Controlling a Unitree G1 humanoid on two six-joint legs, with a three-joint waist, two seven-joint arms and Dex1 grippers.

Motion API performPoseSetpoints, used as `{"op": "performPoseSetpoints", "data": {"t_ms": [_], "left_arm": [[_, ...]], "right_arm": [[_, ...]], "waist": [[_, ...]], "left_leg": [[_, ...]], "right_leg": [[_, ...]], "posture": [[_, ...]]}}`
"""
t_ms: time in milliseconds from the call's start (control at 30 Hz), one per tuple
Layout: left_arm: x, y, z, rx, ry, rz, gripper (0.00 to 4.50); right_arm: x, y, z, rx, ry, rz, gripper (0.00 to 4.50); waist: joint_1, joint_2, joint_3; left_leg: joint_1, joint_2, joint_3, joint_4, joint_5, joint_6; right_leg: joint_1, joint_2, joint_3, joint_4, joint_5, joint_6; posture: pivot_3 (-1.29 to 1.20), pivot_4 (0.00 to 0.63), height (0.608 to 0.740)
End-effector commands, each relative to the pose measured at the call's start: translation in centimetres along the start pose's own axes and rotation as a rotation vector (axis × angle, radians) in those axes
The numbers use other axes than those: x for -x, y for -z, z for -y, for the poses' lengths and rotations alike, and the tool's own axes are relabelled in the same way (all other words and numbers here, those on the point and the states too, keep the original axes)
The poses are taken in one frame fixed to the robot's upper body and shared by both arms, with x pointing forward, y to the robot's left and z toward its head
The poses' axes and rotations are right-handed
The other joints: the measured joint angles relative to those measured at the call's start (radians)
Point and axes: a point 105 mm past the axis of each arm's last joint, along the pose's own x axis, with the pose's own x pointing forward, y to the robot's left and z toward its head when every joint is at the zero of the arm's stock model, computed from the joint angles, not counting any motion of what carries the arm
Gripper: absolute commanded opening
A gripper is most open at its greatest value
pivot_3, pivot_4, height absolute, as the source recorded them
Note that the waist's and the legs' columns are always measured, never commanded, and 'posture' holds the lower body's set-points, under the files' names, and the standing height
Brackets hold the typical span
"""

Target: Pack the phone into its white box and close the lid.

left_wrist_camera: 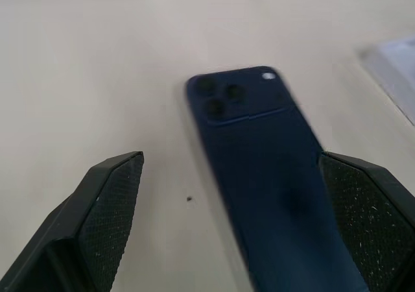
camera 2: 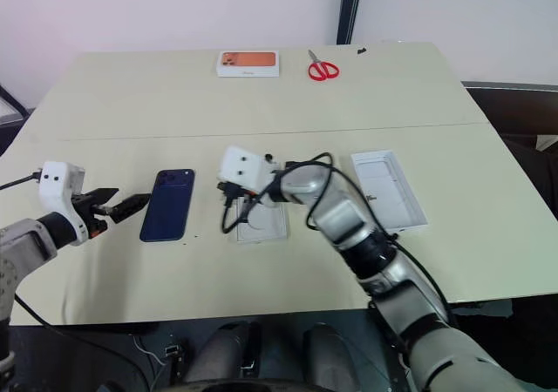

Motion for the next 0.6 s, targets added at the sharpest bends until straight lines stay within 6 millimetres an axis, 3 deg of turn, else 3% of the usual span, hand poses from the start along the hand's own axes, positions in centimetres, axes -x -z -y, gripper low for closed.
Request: {"op": "performPoseSetpoints", "data": {"t_ms": [33,267,433,600], "left_arm": [[-0.1,0.6,-1.2,0.094,-0.062,-0.121,4.5],[-0.8,2.2,0.1,0.252,0.011,-0.371,4.5],[-1.5,2.5,1.6,0.3,0.085,-0.419,4.5],[-2.2,3.9,3.1,0.305,0.135,-0.471,4.5]], "right_arm": [[-2.1,-1.4,0.5,0.12,0.057,-0.004,0.06],[-5.3,-0.4,-1.0,0.224,0.015,-0.088,0.06],[-6.7,0.2,-3.1,0.267,-0.061,-0.118,0.06],[-7.8,0.1,-3.7,0.272,-0.079,-0.128,0.06]], "waist": [[-0.001,-0.001,0.0],[-0.004,-0.002,-0.001],[-0.005,-0.002,-0.002],[0.001,-0.002,-0.002]], "left_leg": [[0.0,0.0,0.0,0.0,0.002,-0.003],[0.0,0.0,0.0,0.0,0.004,-0.006],[0.0,-0.001,0.0,-0.001,0.004,-0.008],[0.0,-0.001,0.0,-0.001,0.005,-0.008]], "right_leg": [[-0.001,0.0,0.0,0.001,0.0,0.0],[-0.002,0.0,0.0,0.002,0.0,0.0],[-0.003,0.0,0.0,0.003,0.0,0.0],[-0.003,0.0,0.0,0.004,0.0,0.0]], "posture": [[0.0,0.15,0.74],[0.0,0.15,0.74],[0.0,0.15,0.74],[0.0,0.15,0.74]]}}
